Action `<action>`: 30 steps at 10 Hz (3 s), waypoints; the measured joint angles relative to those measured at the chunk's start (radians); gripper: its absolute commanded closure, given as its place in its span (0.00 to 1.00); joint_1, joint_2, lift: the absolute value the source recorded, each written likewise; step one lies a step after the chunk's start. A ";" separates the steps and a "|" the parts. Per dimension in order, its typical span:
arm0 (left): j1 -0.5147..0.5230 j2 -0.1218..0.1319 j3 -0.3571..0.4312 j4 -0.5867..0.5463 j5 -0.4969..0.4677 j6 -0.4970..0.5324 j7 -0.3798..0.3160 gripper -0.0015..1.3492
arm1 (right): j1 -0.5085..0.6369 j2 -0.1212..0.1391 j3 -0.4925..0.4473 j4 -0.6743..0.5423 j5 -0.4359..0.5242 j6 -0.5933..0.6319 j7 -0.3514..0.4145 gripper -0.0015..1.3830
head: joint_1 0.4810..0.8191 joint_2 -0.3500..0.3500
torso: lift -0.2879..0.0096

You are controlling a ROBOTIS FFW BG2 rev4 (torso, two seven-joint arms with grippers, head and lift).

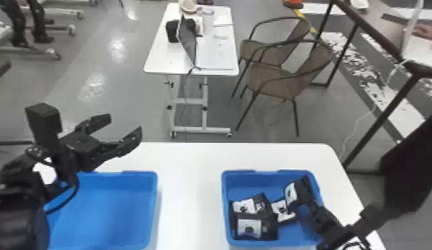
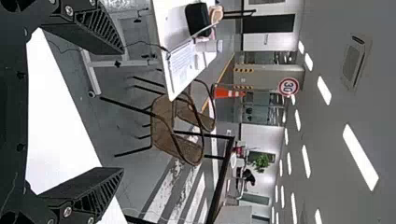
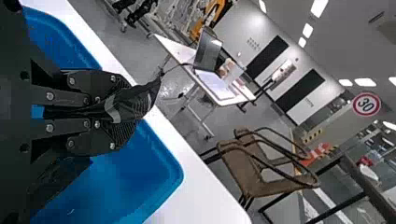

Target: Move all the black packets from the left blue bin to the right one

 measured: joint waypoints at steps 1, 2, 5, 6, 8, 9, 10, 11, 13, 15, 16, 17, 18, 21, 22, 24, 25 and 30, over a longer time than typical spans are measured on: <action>0.006 -0.001 0.005 -0.008 0.010 0.000 0.008 0.10 | -0.006 0.000 -0.003 0.025 -0.009 0.016 -0.009 0.66 | 0.63 0.37 | 0.97; 0.010 -0.001 0.011 -0.015 0.021 0.000 0.016 0.10 | -0.015 0.000 -0.003 0.048 -0.015 0.022 -0.032 0.29 | 0.63 0.38 | 0.97; 0.020 0.003 0.030 -0.058 0.033 -0.005 0.034 0.10 | -0.021 0.003 -0.003 0.009 0.052 -0.028 -0.041 0.12 | 0.63 0.39 | 0.97; 0.033 0.003 0.037 -0.078 0.037 -0.007 0.044 0.10 | -0.001 0.010 -0.004 -0.057 0.102 -0.072 -0.048 0.15 | 0.63 0.38 | 0.97; 0.078 0.003 0.052 -0.113 0.053 -0.010 0.061 0.10 | 0.065 0.012 -0.009 -0.225 0.225 -0.116 -0.063 0.16 | 0.63 0.37 | 0.97; 0.110 0.002 0.055 -0.128 0.058 -0.031 0.070 0.10 | 0.112 0.012 -0.009 -0.306 0.297 -0.160 -0.064 0.16 | 0.63 0.37 | 0.97; 0.148 -0.005 0.059 -0.138 0.064 -0.062 0.082 0.10 | 0.162 0.012 -0.003 -0.367 0.368 -0.219 -0.063 0.16 | 0.63 0.37 | 0.97; 0.193 -0.019 0.063 -0.143 0.062 -0.109 0.102 0.10 | 0.209 0.012 0.018 -0.396 0.427 -0.303 -0.063 0.16 | 0.63 0.38 | 0.97; 0.317 -0.040 0.070 -0.156 0.049 -0.209 0.167 0.10 | 0.315 0.012 0.060 -0.429 0.562 -0.448 -0.082 0.18 | 0.63 0.44 | 0.97; 0.441 -0.041 0.068 -0.158 0.043 -0.302 0.207 0.10 | 0.421 0.012 0.070 -0.435 0.640 -0.553 -0.103 0.19 | 0.63 0.48 | 0.97; 0.485 -0.041 0.058 -0.159 0.036 -0.319 0.209 0.10 | 0.462 0.012 0.073 -0.434 0.657 -0.579 -0.107 0.19 | 0.63 0.47 | 0.97; 0.522 -0.041 0.044 -0.160 0.029 -0.333 0.221 0.10 | 0.494 0.012 0.088 -0.432 0.665 -0.595 -0.109 0.18 | 0.63 0.47 | 0.97; 0.548 -0.041 0.034 -0.160 0.027 -0.352 0.247 0.10 | 0.521 0.012 0.119 -0.431 0.669 -0.606 -0.132 0.18 | 0.63 0.50 | 0.97; 0.567 -0.041 0.018 -0.165 0.028 -0.358 0.272 0.10 | 0.547 0.012 0.172 -0.432 0.688 -0.617 -0.169 0.18 | 0.63 0.54 | 0.97; 0.566 -0.041 0.012 -0.167 0.028 -0.349 0.277 0.10 | 0.547 0.012 0.176 -0.432 0.692 -0.617 -0.173 0.18 | 0.63 0.55 | 0.97; 0.565 -0.041 0.004 -0.170 0.028 -0.338 0.283 0.10 | 0.549 0.012 0.178 -0.432 0.691 -0.616 -0.174 0.18 | 0.63 0.54 | 0.97; 0.565 -0.041 0.003 -0.170 0.028 -0.334 0.283 0.10 | 0.550 0.012 0.178 -0.431 0.688 -0.616 -0.173 0.19 | 0.63 0.54 | 0.97; 0.557 -0.041 -0.004 -0.171 0.032 -0.319 0.283 0.10 | 0.544 0.012 0.188 -0.425 0.668 -0.610 -0.173 0.19 | 0.63 0.53 | 0.97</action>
